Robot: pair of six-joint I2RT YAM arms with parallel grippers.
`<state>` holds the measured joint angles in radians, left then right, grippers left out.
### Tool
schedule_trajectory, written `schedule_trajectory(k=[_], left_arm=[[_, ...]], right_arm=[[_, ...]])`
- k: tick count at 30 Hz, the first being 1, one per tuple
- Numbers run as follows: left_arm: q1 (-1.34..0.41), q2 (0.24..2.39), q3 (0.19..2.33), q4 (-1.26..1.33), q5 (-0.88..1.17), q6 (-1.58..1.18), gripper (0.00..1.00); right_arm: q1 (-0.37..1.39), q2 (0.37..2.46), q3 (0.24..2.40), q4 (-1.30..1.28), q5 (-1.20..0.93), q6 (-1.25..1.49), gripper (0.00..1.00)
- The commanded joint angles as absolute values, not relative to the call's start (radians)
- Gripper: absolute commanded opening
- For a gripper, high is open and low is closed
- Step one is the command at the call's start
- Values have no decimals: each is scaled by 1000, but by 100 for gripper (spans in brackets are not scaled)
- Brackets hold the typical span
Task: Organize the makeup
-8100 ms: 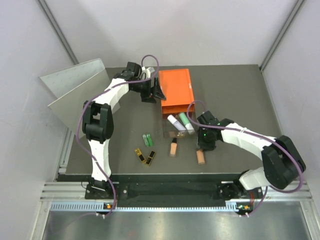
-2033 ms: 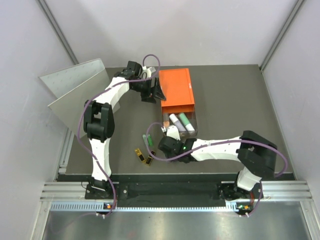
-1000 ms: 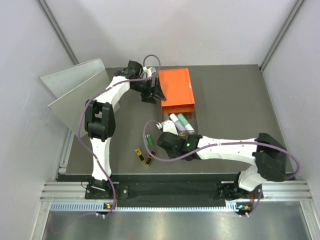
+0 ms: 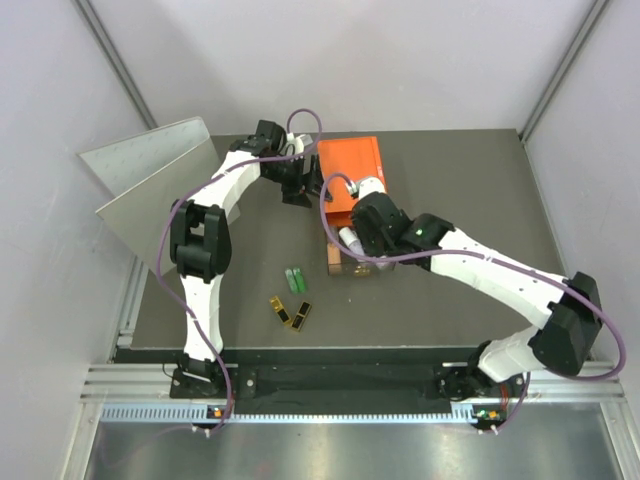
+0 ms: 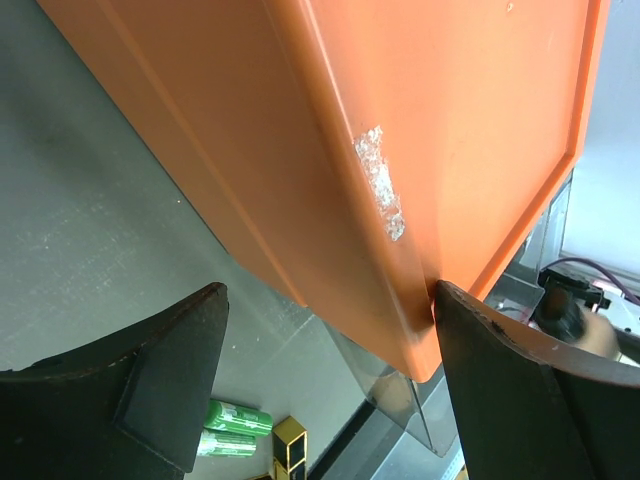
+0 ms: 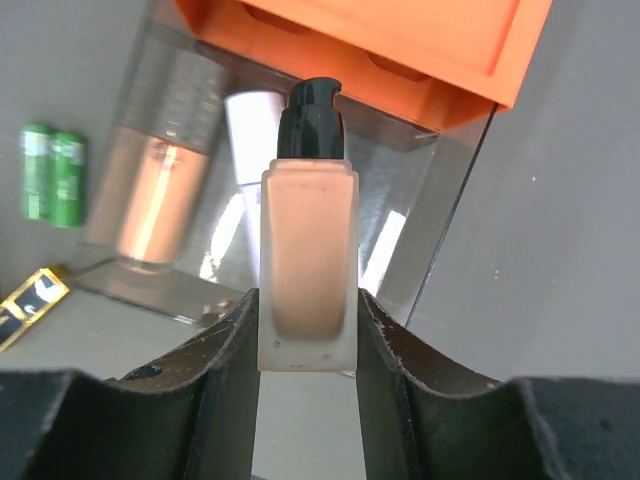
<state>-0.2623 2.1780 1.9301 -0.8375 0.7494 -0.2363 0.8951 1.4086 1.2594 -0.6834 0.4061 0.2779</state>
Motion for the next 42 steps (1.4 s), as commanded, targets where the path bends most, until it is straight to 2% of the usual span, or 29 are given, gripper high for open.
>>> schedule_trajectory(k=[1, 18, 20, 21, 22, 25, 28, 35, 38, 39, 40, 42], left_arm=[[-258, 2255, 1919, -880, 532, -166, 86], [-252, 2252, 1922, -885, 526, -163, 87], [-250, 2253, 1927, -887, 528, -164, 87], [-250, 2255, 1928, -887, 528, -164, 87], [-250, 2255, 1930, -885, 528, -166, 87], [-250, 2257, 1934, -887, 528, -164, 87], [-249, 2260, 1940, -887, 528, -166, 87], [-247, 2266, 1953, -887, 532, -170, 87], [-247, 2269, 1954, -885, 535, -172, 87], [-247, 2269, 1956, -885, 535, -173, 87], [-245, 2269, 1956, -885, 534, -173, 87], [-245, 2267, 1954, -885, 535, -173, 87]], right_arm=[[862, 1439, 1243, -623, 390, 247, 9], [815, 1623, 1338, -630, 485, 316, 11], [815, 1637, 1364, -637, 482, 314, 22], [815, 1640, 1373, -644, 483, 314, 31], [815, 1640, 1379, -646, 483, 319, 46], [816, 1625, 1393, -646, 483, 321, 65], [815, 1602, 1407, -660, 477, 330, 70], [816, 1500, 1448, -725, 466, 391, 70], [822, 1447, 1437, -741, 450, 416, 66], [825, 1434, 1433, -750, 446, 419, 62], [831, 1421, 1424, -755, 434, 428, 48], [839, 1379, 1391, -765, 422, 442, 36]])
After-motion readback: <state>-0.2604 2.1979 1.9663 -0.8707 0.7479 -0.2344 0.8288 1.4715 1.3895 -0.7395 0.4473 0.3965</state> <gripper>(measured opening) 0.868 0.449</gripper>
